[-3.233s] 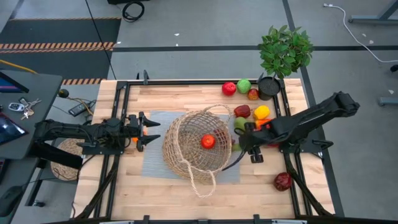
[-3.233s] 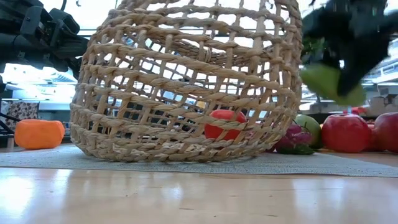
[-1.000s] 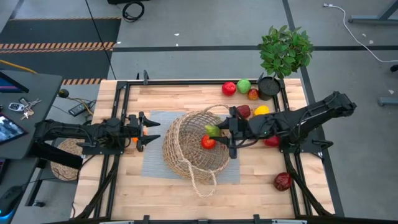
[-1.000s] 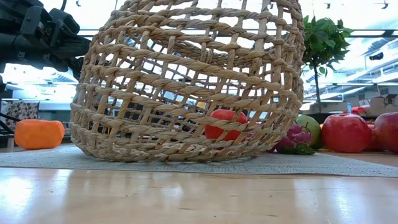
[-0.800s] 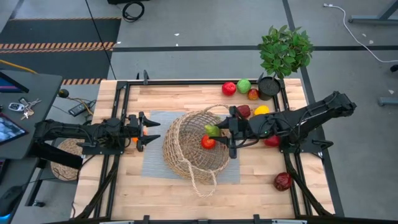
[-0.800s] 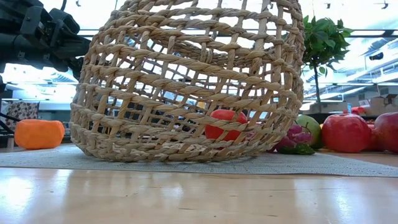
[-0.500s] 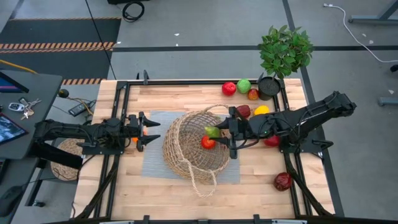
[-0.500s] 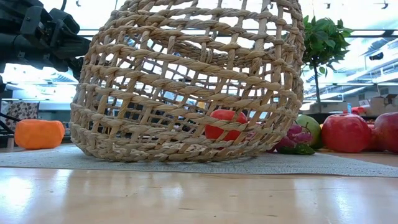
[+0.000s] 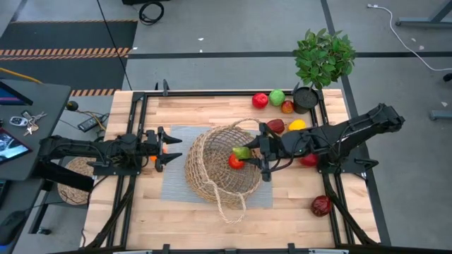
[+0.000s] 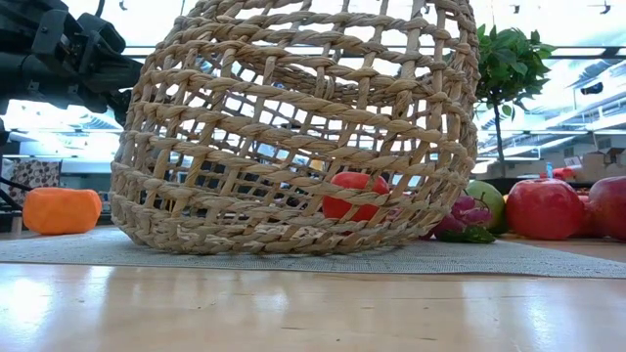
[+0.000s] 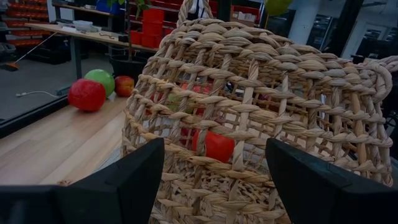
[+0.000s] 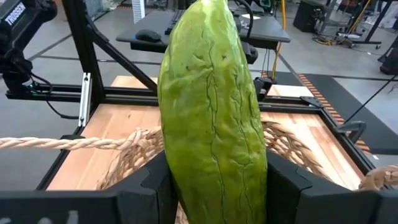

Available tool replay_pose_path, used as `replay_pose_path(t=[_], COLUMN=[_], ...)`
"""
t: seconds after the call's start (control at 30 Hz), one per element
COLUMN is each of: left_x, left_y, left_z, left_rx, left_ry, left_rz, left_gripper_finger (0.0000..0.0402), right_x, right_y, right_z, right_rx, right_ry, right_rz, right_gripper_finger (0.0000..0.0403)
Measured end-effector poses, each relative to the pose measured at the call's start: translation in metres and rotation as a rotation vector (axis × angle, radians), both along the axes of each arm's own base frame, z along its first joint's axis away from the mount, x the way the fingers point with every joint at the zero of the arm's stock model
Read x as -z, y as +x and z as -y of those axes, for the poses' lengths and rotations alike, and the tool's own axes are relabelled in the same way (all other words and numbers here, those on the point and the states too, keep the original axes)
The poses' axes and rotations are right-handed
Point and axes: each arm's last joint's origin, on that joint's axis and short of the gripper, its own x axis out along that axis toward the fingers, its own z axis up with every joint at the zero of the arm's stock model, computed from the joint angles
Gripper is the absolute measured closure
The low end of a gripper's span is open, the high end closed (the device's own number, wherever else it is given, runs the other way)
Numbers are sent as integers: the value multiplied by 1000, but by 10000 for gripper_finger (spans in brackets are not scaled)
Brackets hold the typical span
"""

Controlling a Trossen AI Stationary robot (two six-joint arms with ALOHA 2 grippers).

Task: Build produce basket
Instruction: Put the cucumber into the basket

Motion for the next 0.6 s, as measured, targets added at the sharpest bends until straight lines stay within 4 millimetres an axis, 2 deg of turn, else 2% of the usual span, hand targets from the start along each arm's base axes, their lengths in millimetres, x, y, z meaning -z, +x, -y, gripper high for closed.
replay_pose_path(t=[0.6], left_x=[0], left_y=[0], left_z=[0], left_rx=[0], left_ry=[0], left_rz=[0], left_gripper_finger=[115], right_x=[9], right_y=[9], right_z=[1], right_rx=[21], right_ry=[-5], right_rz=[-29], right_gripper_finger=[229])
